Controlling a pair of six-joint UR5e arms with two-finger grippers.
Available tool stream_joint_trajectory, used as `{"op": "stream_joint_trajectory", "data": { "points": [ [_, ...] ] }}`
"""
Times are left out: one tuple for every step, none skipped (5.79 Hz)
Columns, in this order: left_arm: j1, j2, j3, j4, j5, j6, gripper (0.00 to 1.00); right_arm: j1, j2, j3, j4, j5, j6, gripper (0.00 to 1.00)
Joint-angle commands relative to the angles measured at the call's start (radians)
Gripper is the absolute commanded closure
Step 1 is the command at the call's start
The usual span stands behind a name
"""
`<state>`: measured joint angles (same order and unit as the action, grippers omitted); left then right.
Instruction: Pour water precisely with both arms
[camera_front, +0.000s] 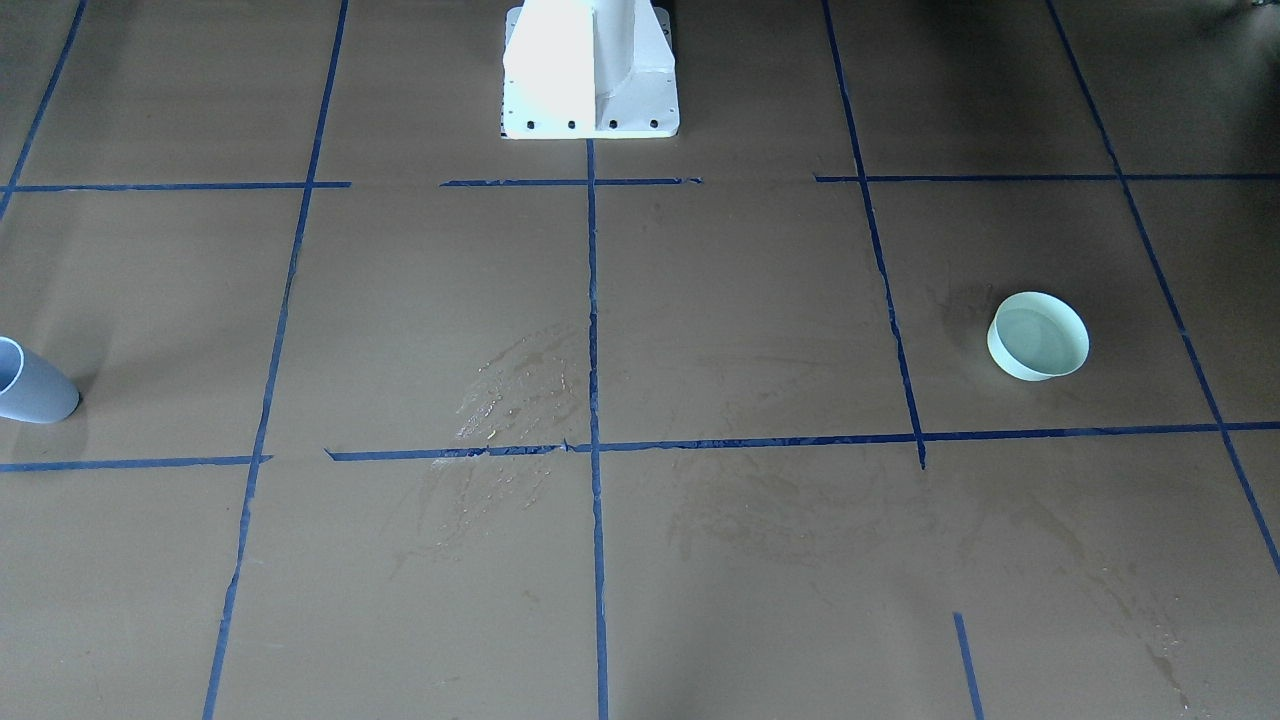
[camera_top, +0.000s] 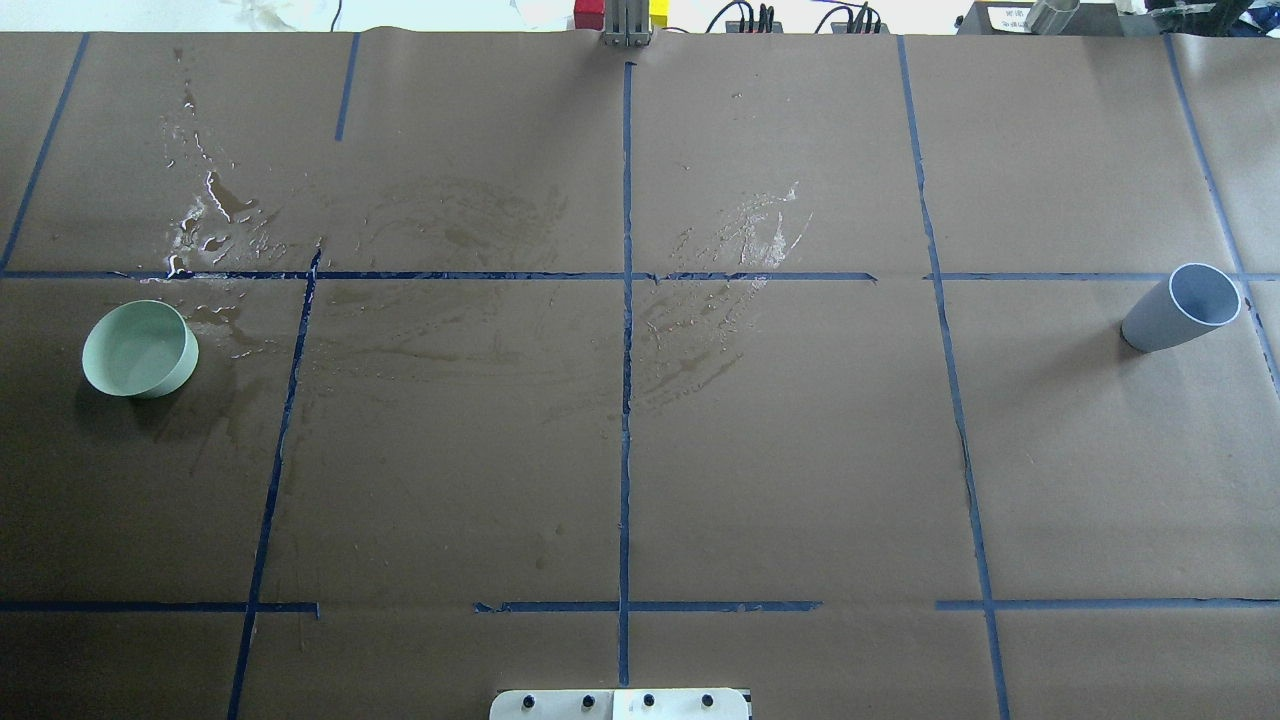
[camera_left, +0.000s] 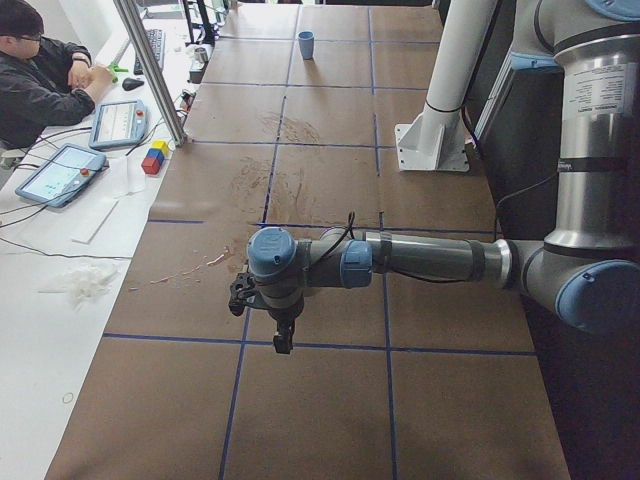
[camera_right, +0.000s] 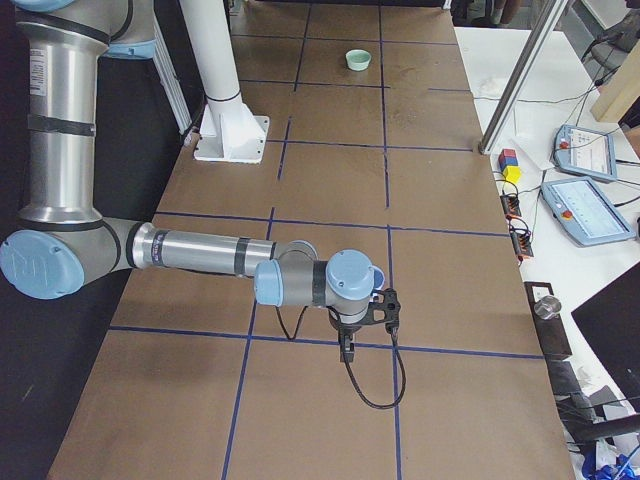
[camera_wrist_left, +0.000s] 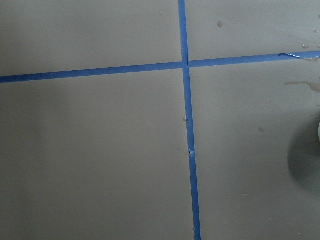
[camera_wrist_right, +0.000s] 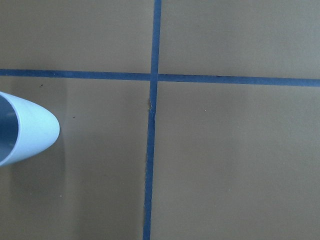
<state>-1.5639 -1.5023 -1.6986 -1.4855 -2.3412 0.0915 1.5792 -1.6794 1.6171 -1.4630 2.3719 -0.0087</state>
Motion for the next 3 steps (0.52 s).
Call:
{"op": "stream_joint_trajectory", "data": {
  "points": [
    [0.001, 0.000, 0.000, -0.001, 0.000, -0.001, 0.00, -0.001, 0.001, 0.001, 0.000, -0.005, 0.010, 0.00],
    [0.001, 0.000, 0.000, -0.001, 0.000, -0.001, 0.00, -0.001, -0.005, -0.012, -0.003, 0.006, -0.002, 0.00],
    [0.001, 0.000, 0.000, -0.002, -0.001, -0.001, 0.00, -0.001, -0.006, -0.006, -0.005, 0.006, -0.004, 0.00]
  ]
}}
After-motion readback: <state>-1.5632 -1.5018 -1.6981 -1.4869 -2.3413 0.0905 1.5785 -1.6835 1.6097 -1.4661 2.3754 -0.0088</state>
